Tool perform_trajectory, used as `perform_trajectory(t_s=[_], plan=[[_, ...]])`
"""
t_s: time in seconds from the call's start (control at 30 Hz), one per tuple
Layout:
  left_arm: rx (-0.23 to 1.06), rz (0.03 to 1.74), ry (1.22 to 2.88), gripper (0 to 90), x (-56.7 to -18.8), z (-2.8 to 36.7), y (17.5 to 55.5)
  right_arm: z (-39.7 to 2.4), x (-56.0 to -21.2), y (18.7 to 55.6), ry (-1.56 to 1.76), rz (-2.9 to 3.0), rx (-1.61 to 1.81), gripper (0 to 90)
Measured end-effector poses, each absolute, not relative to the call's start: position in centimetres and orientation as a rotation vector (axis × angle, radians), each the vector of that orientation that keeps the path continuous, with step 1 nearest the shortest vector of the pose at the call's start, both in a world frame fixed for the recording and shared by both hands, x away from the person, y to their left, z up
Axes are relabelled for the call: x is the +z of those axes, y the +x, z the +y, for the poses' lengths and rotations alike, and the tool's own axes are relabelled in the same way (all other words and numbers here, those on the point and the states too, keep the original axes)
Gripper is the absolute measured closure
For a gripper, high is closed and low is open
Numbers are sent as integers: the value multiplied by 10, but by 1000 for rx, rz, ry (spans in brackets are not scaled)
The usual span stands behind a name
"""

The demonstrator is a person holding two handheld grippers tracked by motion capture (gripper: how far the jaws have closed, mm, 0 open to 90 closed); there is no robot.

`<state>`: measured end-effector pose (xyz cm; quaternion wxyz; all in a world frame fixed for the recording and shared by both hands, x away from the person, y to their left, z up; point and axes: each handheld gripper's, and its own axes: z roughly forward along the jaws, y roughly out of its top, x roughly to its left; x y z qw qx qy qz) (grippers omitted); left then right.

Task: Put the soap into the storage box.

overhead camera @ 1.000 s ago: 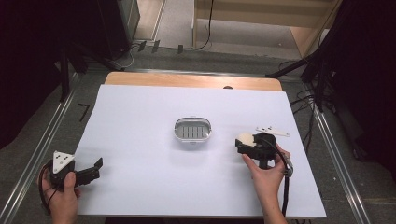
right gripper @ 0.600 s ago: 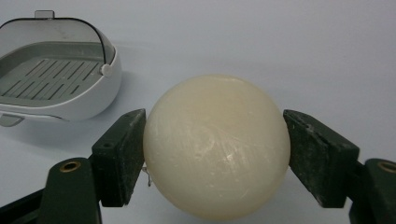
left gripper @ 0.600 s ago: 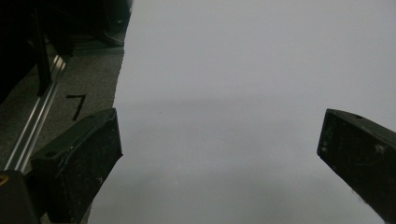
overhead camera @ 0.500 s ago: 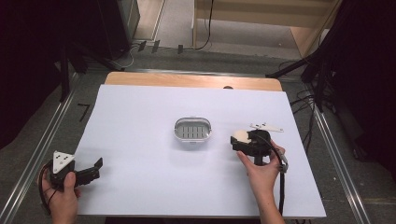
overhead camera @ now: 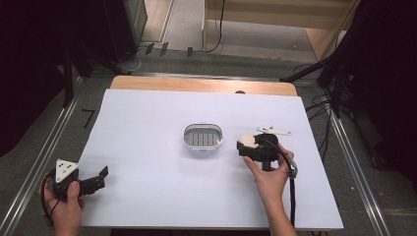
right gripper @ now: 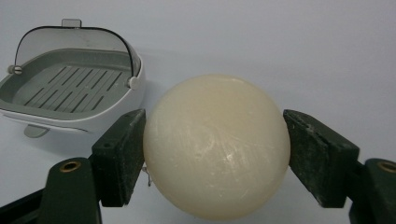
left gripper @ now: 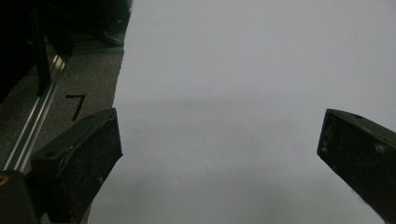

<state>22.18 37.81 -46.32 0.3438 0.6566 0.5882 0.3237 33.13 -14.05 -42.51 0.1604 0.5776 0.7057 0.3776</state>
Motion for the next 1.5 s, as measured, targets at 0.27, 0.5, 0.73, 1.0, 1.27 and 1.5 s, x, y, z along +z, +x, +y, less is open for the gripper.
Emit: perform_trajectory(t_s=[0.27, 0.5, 0.73, 1.0, 1.27, 1.5], plan=[[841, 1528, 1706, 3, -463, 378, 222, -133, -423, 334, 1636, 2024, 1088, 254], [839, 1529, 1705, 3, -463, 378, 222, -125, -420, 337, 1633, 2030, 1103, 254], [838, 1528, 1706, 3, -463, 378, 222, -115, -416, 340, 1613, 2043, 1109, 254], [836, 1526, 1705, 3, -463, 378, 222, -105, -415, 344, 1605, 2057, 1120, 254], [830, 1527, 1705, 3, -463, 379, 222, -96, -412, 347, 1593, 2065, 1130, 254], [832, 1526, 1704, 3, -463, 379, 222, -89, -409, 349, 1581, 2070, 1144, 254]])
